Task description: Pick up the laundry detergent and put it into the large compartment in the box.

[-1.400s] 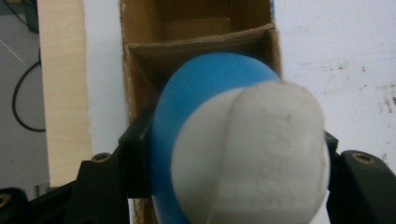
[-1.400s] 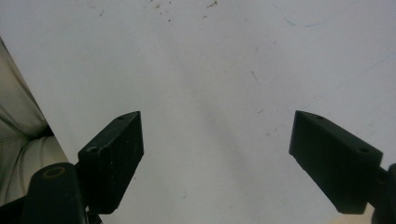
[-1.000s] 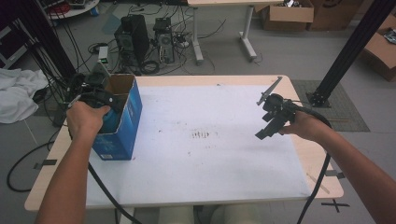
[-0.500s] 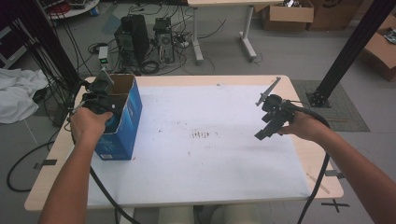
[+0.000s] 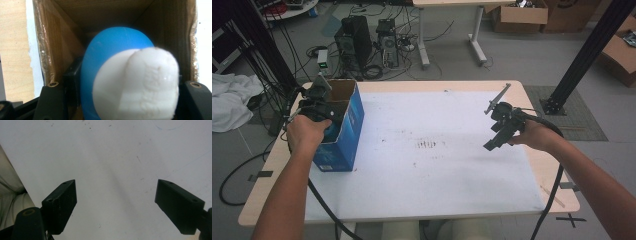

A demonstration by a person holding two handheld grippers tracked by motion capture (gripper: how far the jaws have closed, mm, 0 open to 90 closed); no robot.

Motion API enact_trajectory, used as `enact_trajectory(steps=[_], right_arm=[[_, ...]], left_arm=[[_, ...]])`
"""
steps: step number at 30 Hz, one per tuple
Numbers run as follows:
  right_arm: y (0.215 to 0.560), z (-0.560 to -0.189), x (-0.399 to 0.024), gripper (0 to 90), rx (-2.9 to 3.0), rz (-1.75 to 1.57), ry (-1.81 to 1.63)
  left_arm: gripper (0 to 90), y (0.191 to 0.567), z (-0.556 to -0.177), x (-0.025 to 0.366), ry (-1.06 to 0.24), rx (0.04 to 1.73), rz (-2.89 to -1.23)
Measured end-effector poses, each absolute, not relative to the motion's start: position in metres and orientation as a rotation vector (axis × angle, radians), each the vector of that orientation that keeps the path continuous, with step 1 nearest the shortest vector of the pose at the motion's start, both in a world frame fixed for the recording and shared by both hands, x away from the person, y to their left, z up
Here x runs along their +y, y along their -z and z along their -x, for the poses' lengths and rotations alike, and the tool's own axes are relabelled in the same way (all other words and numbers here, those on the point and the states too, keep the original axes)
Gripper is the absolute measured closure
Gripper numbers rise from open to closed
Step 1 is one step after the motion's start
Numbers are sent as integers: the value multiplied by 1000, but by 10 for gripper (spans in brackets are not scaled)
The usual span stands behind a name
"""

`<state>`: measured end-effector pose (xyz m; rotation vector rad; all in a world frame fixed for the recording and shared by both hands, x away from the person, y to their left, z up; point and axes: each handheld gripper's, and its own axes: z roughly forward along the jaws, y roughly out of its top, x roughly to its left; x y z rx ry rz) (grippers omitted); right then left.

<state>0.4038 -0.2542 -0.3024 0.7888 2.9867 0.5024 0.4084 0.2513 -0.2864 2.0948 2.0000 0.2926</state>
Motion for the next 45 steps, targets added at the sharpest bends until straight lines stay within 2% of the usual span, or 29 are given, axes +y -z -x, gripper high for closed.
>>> enact_trajectory(steps=[9, 23, 36, 37, 45], right_arm=[[303, -404, -256, 177, 2995, -784, -511], [303, -402, -256, 177, 3000, -787, -507], [301, -399, -254, 176, 3005, -771, -507], [301, -399, -254, 176, 3005, -772, -506], [297, -397, -256, 176, 2997, -767, -516]], left_arm=[[323, 286, -407, 253, -294, 2013, -2084], [313, 282, -405, 253, -307, 2002, -2062], [297, 266, -399, 253, -325, 1988, -2053], [276, 263, -398, 253, -332, 1990, -2046], [274, 237, -395, 249, -389, 1957, -2042]])
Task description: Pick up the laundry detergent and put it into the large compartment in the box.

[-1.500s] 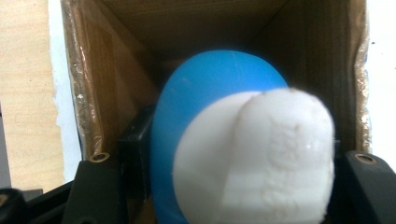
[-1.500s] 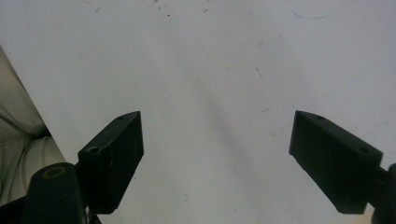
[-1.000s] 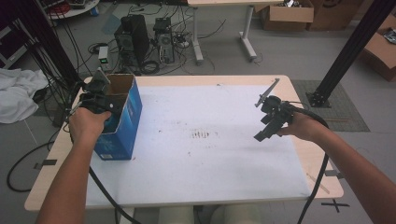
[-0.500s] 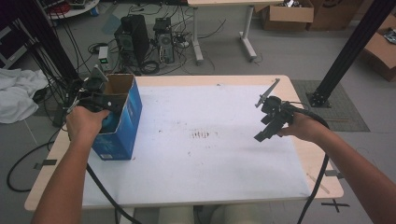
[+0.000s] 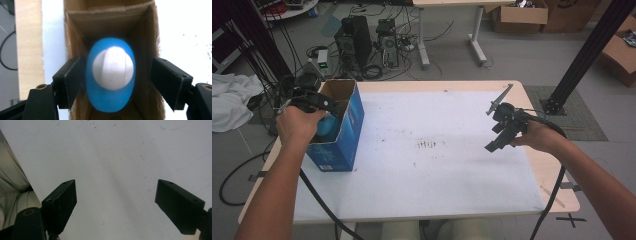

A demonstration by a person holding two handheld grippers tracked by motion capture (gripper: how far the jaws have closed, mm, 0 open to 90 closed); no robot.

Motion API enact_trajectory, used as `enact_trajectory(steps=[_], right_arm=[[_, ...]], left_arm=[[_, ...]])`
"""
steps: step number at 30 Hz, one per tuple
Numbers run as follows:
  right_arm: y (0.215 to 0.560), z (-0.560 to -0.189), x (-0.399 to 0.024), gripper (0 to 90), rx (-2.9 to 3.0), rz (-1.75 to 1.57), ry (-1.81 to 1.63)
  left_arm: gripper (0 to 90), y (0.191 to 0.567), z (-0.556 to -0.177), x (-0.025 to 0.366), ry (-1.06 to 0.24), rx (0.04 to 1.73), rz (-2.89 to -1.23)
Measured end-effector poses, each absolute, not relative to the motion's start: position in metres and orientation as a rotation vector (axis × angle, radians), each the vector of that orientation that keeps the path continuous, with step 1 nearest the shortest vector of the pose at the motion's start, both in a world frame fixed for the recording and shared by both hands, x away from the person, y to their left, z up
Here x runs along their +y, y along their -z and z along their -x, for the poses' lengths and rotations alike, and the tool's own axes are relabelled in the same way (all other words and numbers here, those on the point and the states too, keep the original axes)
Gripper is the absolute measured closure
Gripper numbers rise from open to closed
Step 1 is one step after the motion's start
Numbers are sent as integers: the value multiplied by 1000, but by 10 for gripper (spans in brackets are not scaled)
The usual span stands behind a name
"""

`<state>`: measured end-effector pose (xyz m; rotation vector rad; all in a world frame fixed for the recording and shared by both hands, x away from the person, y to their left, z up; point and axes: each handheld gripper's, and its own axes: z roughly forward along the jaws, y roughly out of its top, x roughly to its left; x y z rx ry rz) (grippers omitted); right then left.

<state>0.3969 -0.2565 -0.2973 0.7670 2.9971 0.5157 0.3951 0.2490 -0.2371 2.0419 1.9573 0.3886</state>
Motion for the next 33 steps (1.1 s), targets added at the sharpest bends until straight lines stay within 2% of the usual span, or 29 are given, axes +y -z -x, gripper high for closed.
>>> enact_trajectory(steps=[12, 17, 33], right_arm=[[294, -393, -256, 176, 2991, -762, -518], [293, -391, -256, 176, 2989, -759, -517], [291, -389, -257, 176, 2981, -765, -523]], left_arm=[[269, 216, -391, 233, -402, 1895, -2061], [216, 211, -390, 223, -388, 1865, -2069], [191, 192, -387, 187, -375, 1718, -2119]])
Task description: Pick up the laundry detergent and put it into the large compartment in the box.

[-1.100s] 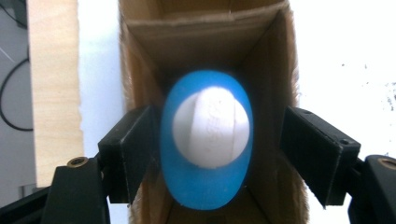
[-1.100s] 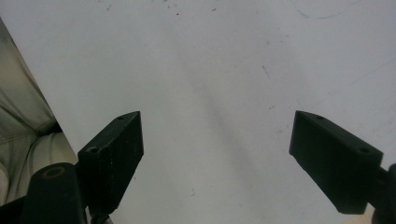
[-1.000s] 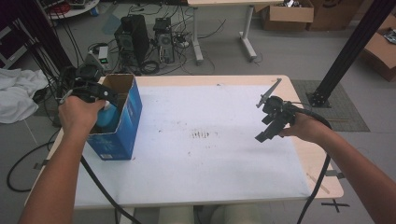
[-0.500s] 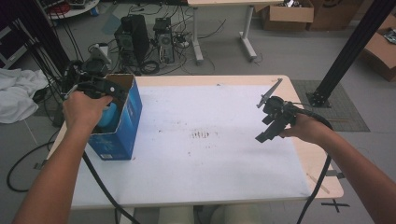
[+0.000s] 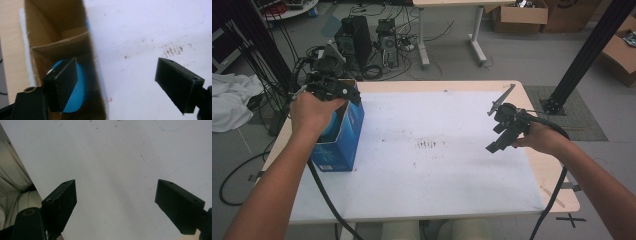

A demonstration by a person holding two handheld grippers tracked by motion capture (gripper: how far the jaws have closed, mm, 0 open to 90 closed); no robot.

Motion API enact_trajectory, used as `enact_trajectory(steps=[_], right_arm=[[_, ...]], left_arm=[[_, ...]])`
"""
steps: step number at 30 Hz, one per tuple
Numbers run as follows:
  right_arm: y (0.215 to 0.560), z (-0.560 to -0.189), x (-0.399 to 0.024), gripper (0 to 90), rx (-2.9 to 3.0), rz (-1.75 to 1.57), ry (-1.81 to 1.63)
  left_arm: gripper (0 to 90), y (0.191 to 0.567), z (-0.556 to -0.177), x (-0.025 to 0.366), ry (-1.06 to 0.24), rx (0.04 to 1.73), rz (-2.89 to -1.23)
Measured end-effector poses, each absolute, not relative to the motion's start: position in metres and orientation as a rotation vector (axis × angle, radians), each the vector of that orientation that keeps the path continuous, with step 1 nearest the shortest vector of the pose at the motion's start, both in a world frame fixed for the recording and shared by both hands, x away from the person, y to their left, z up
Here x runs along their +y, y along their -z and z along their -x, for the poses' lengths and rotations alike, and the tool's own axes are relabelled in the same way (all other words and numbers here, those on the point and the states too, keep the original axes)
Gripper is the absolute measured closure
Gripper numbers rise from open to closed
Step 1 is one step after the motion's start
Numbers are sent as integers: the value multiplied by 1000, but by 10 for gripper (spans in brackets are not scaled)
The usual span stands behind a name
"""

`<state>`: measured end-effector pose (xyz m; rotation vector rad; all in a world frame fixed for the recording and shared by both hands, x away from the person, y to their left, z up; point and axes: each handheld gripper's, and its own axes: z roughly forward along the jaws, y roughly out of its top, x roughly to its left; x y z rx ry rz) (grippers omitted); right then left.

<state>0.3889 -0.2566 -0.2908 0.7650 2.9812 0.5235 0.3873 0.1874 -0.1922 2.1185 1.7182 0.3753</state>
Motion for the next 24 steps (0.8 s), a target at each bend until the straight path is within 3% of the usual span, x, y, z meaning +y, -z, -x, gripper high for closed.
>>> enact_trajectory(steps=[24], right_arm=[[291, -389, -257, 175, 2981, -777, -522]], left_arm=[[185, 185, -405, 109, -354, 1446, -2332]])
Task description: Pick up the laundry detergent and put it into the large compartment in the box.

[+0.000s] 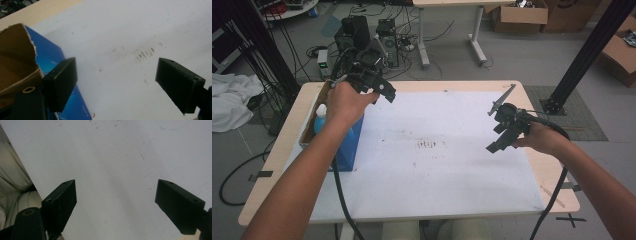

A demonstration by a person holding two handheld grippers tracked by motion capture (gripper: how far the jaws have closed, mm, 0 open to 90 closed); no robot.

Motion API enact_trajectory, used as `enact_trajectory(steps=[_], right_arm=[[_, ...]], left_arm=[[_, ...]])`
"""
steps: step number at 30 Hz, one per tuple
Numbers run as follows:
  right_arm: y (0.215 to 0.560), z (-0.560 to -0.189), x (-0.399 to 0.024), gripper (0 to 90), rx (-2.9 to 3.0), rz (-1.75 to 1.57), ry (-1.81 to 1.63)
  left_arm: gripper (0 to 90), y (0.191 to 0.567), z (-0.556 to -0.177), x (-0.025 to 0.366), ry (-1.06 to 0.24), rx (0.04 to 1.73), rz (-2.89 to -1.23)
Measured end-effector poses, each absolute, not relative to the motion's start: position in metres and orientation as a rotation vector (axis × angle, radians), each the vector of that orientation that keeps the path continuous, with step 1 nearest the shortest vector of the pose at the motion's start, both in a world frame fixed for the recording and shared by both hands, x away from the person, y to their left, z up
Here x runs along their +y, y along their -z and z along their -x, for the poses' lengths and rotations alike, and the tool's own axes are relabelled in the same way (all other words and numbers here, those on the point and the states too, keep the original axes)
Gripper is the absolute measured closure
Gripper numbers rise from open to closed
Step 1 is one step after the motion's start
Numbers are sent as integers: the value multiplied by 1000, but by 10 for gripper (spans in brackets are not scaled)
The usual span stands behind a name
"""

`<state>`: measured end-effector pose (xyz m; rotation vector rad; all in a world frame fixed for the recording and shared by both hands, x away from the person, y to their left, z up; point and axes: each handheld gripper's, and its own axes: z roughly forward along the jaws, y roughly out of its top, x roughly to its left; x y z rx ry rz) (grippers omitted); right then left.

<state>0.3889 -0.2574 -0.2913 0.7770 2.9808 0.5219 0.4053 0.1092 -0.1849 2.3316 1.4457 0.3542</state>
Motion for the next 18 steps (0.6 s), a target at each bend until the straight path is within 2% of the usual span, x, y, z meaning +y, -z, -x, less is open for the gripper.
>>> enact_trajectory(steps=[18], right_arm=[[294, -391, -257, 174, 2986, -782, -523]], left_arm=[[183, 204, -410, 65, -318, 1185, -2519]])
